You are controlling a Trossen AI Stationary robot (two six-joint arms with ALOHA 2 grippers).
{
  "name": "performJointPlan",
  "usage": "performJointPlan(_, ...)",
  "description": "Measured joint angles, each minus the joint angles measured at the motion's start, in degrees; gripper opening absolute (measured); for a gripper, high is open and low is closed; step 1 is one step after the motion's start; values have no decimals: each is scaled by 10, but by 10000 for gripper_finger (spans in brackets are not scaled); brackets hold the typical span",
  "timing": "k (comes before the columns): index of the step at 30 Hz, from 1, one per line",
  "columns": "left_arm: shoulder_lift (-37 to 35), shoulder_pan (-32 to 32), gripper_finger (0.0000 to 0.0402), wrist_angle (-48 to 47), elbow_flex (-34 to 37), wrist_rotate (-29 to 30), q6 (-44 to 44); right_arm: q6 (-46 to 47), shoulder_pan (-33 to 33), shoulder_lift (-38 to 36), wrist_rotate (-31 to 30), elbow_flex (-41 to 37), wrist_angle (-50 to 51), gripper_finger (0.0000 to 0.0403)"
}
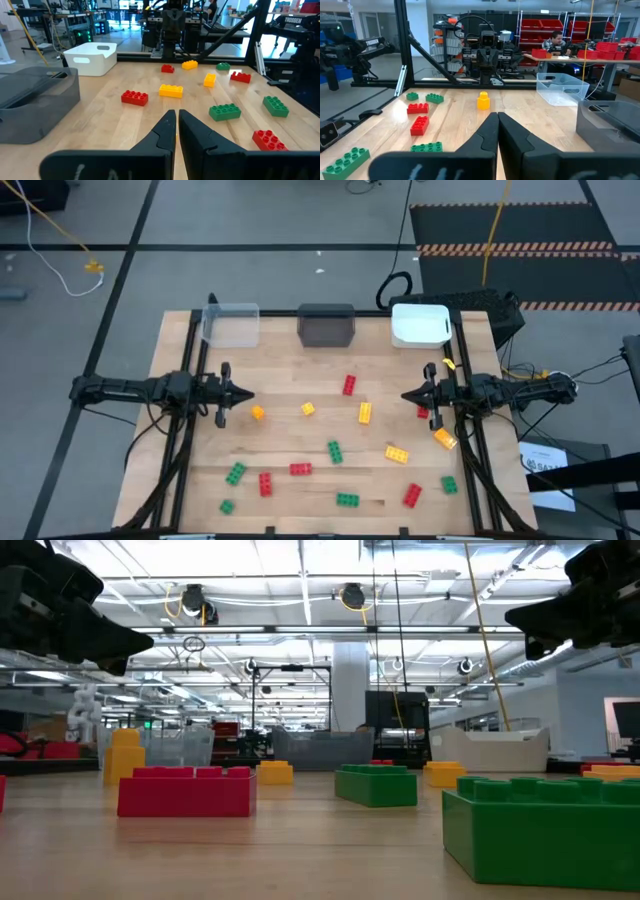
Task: Sort & place blocks by color
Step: Put the 4 stud red game piece into the white bin
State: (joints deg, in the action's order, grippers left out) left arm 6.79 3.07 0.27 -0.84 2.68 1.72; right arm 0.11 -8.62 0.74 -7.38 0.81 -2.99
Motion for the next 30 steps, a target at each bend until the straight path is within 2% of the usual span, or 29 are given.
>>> performJointPlan(11,0,0,24,0,0,0,0,214,0,0,0,0,-33,0)
performJointPlan(20,0,0,24,7,1,2,-2,213,0,0,0,0,-36,0)
performJointPlan(22,0,0,24,18,2,7,-36,213,0,0,0,0,-36,0)
performJointPlan(26,0,0,24,70,3,11,-109,213,0,0,-1,0,-36,0)
performJointPlan(30,0,0,24,131,2,10,-89,180,0,0,-17,0,-37,0)
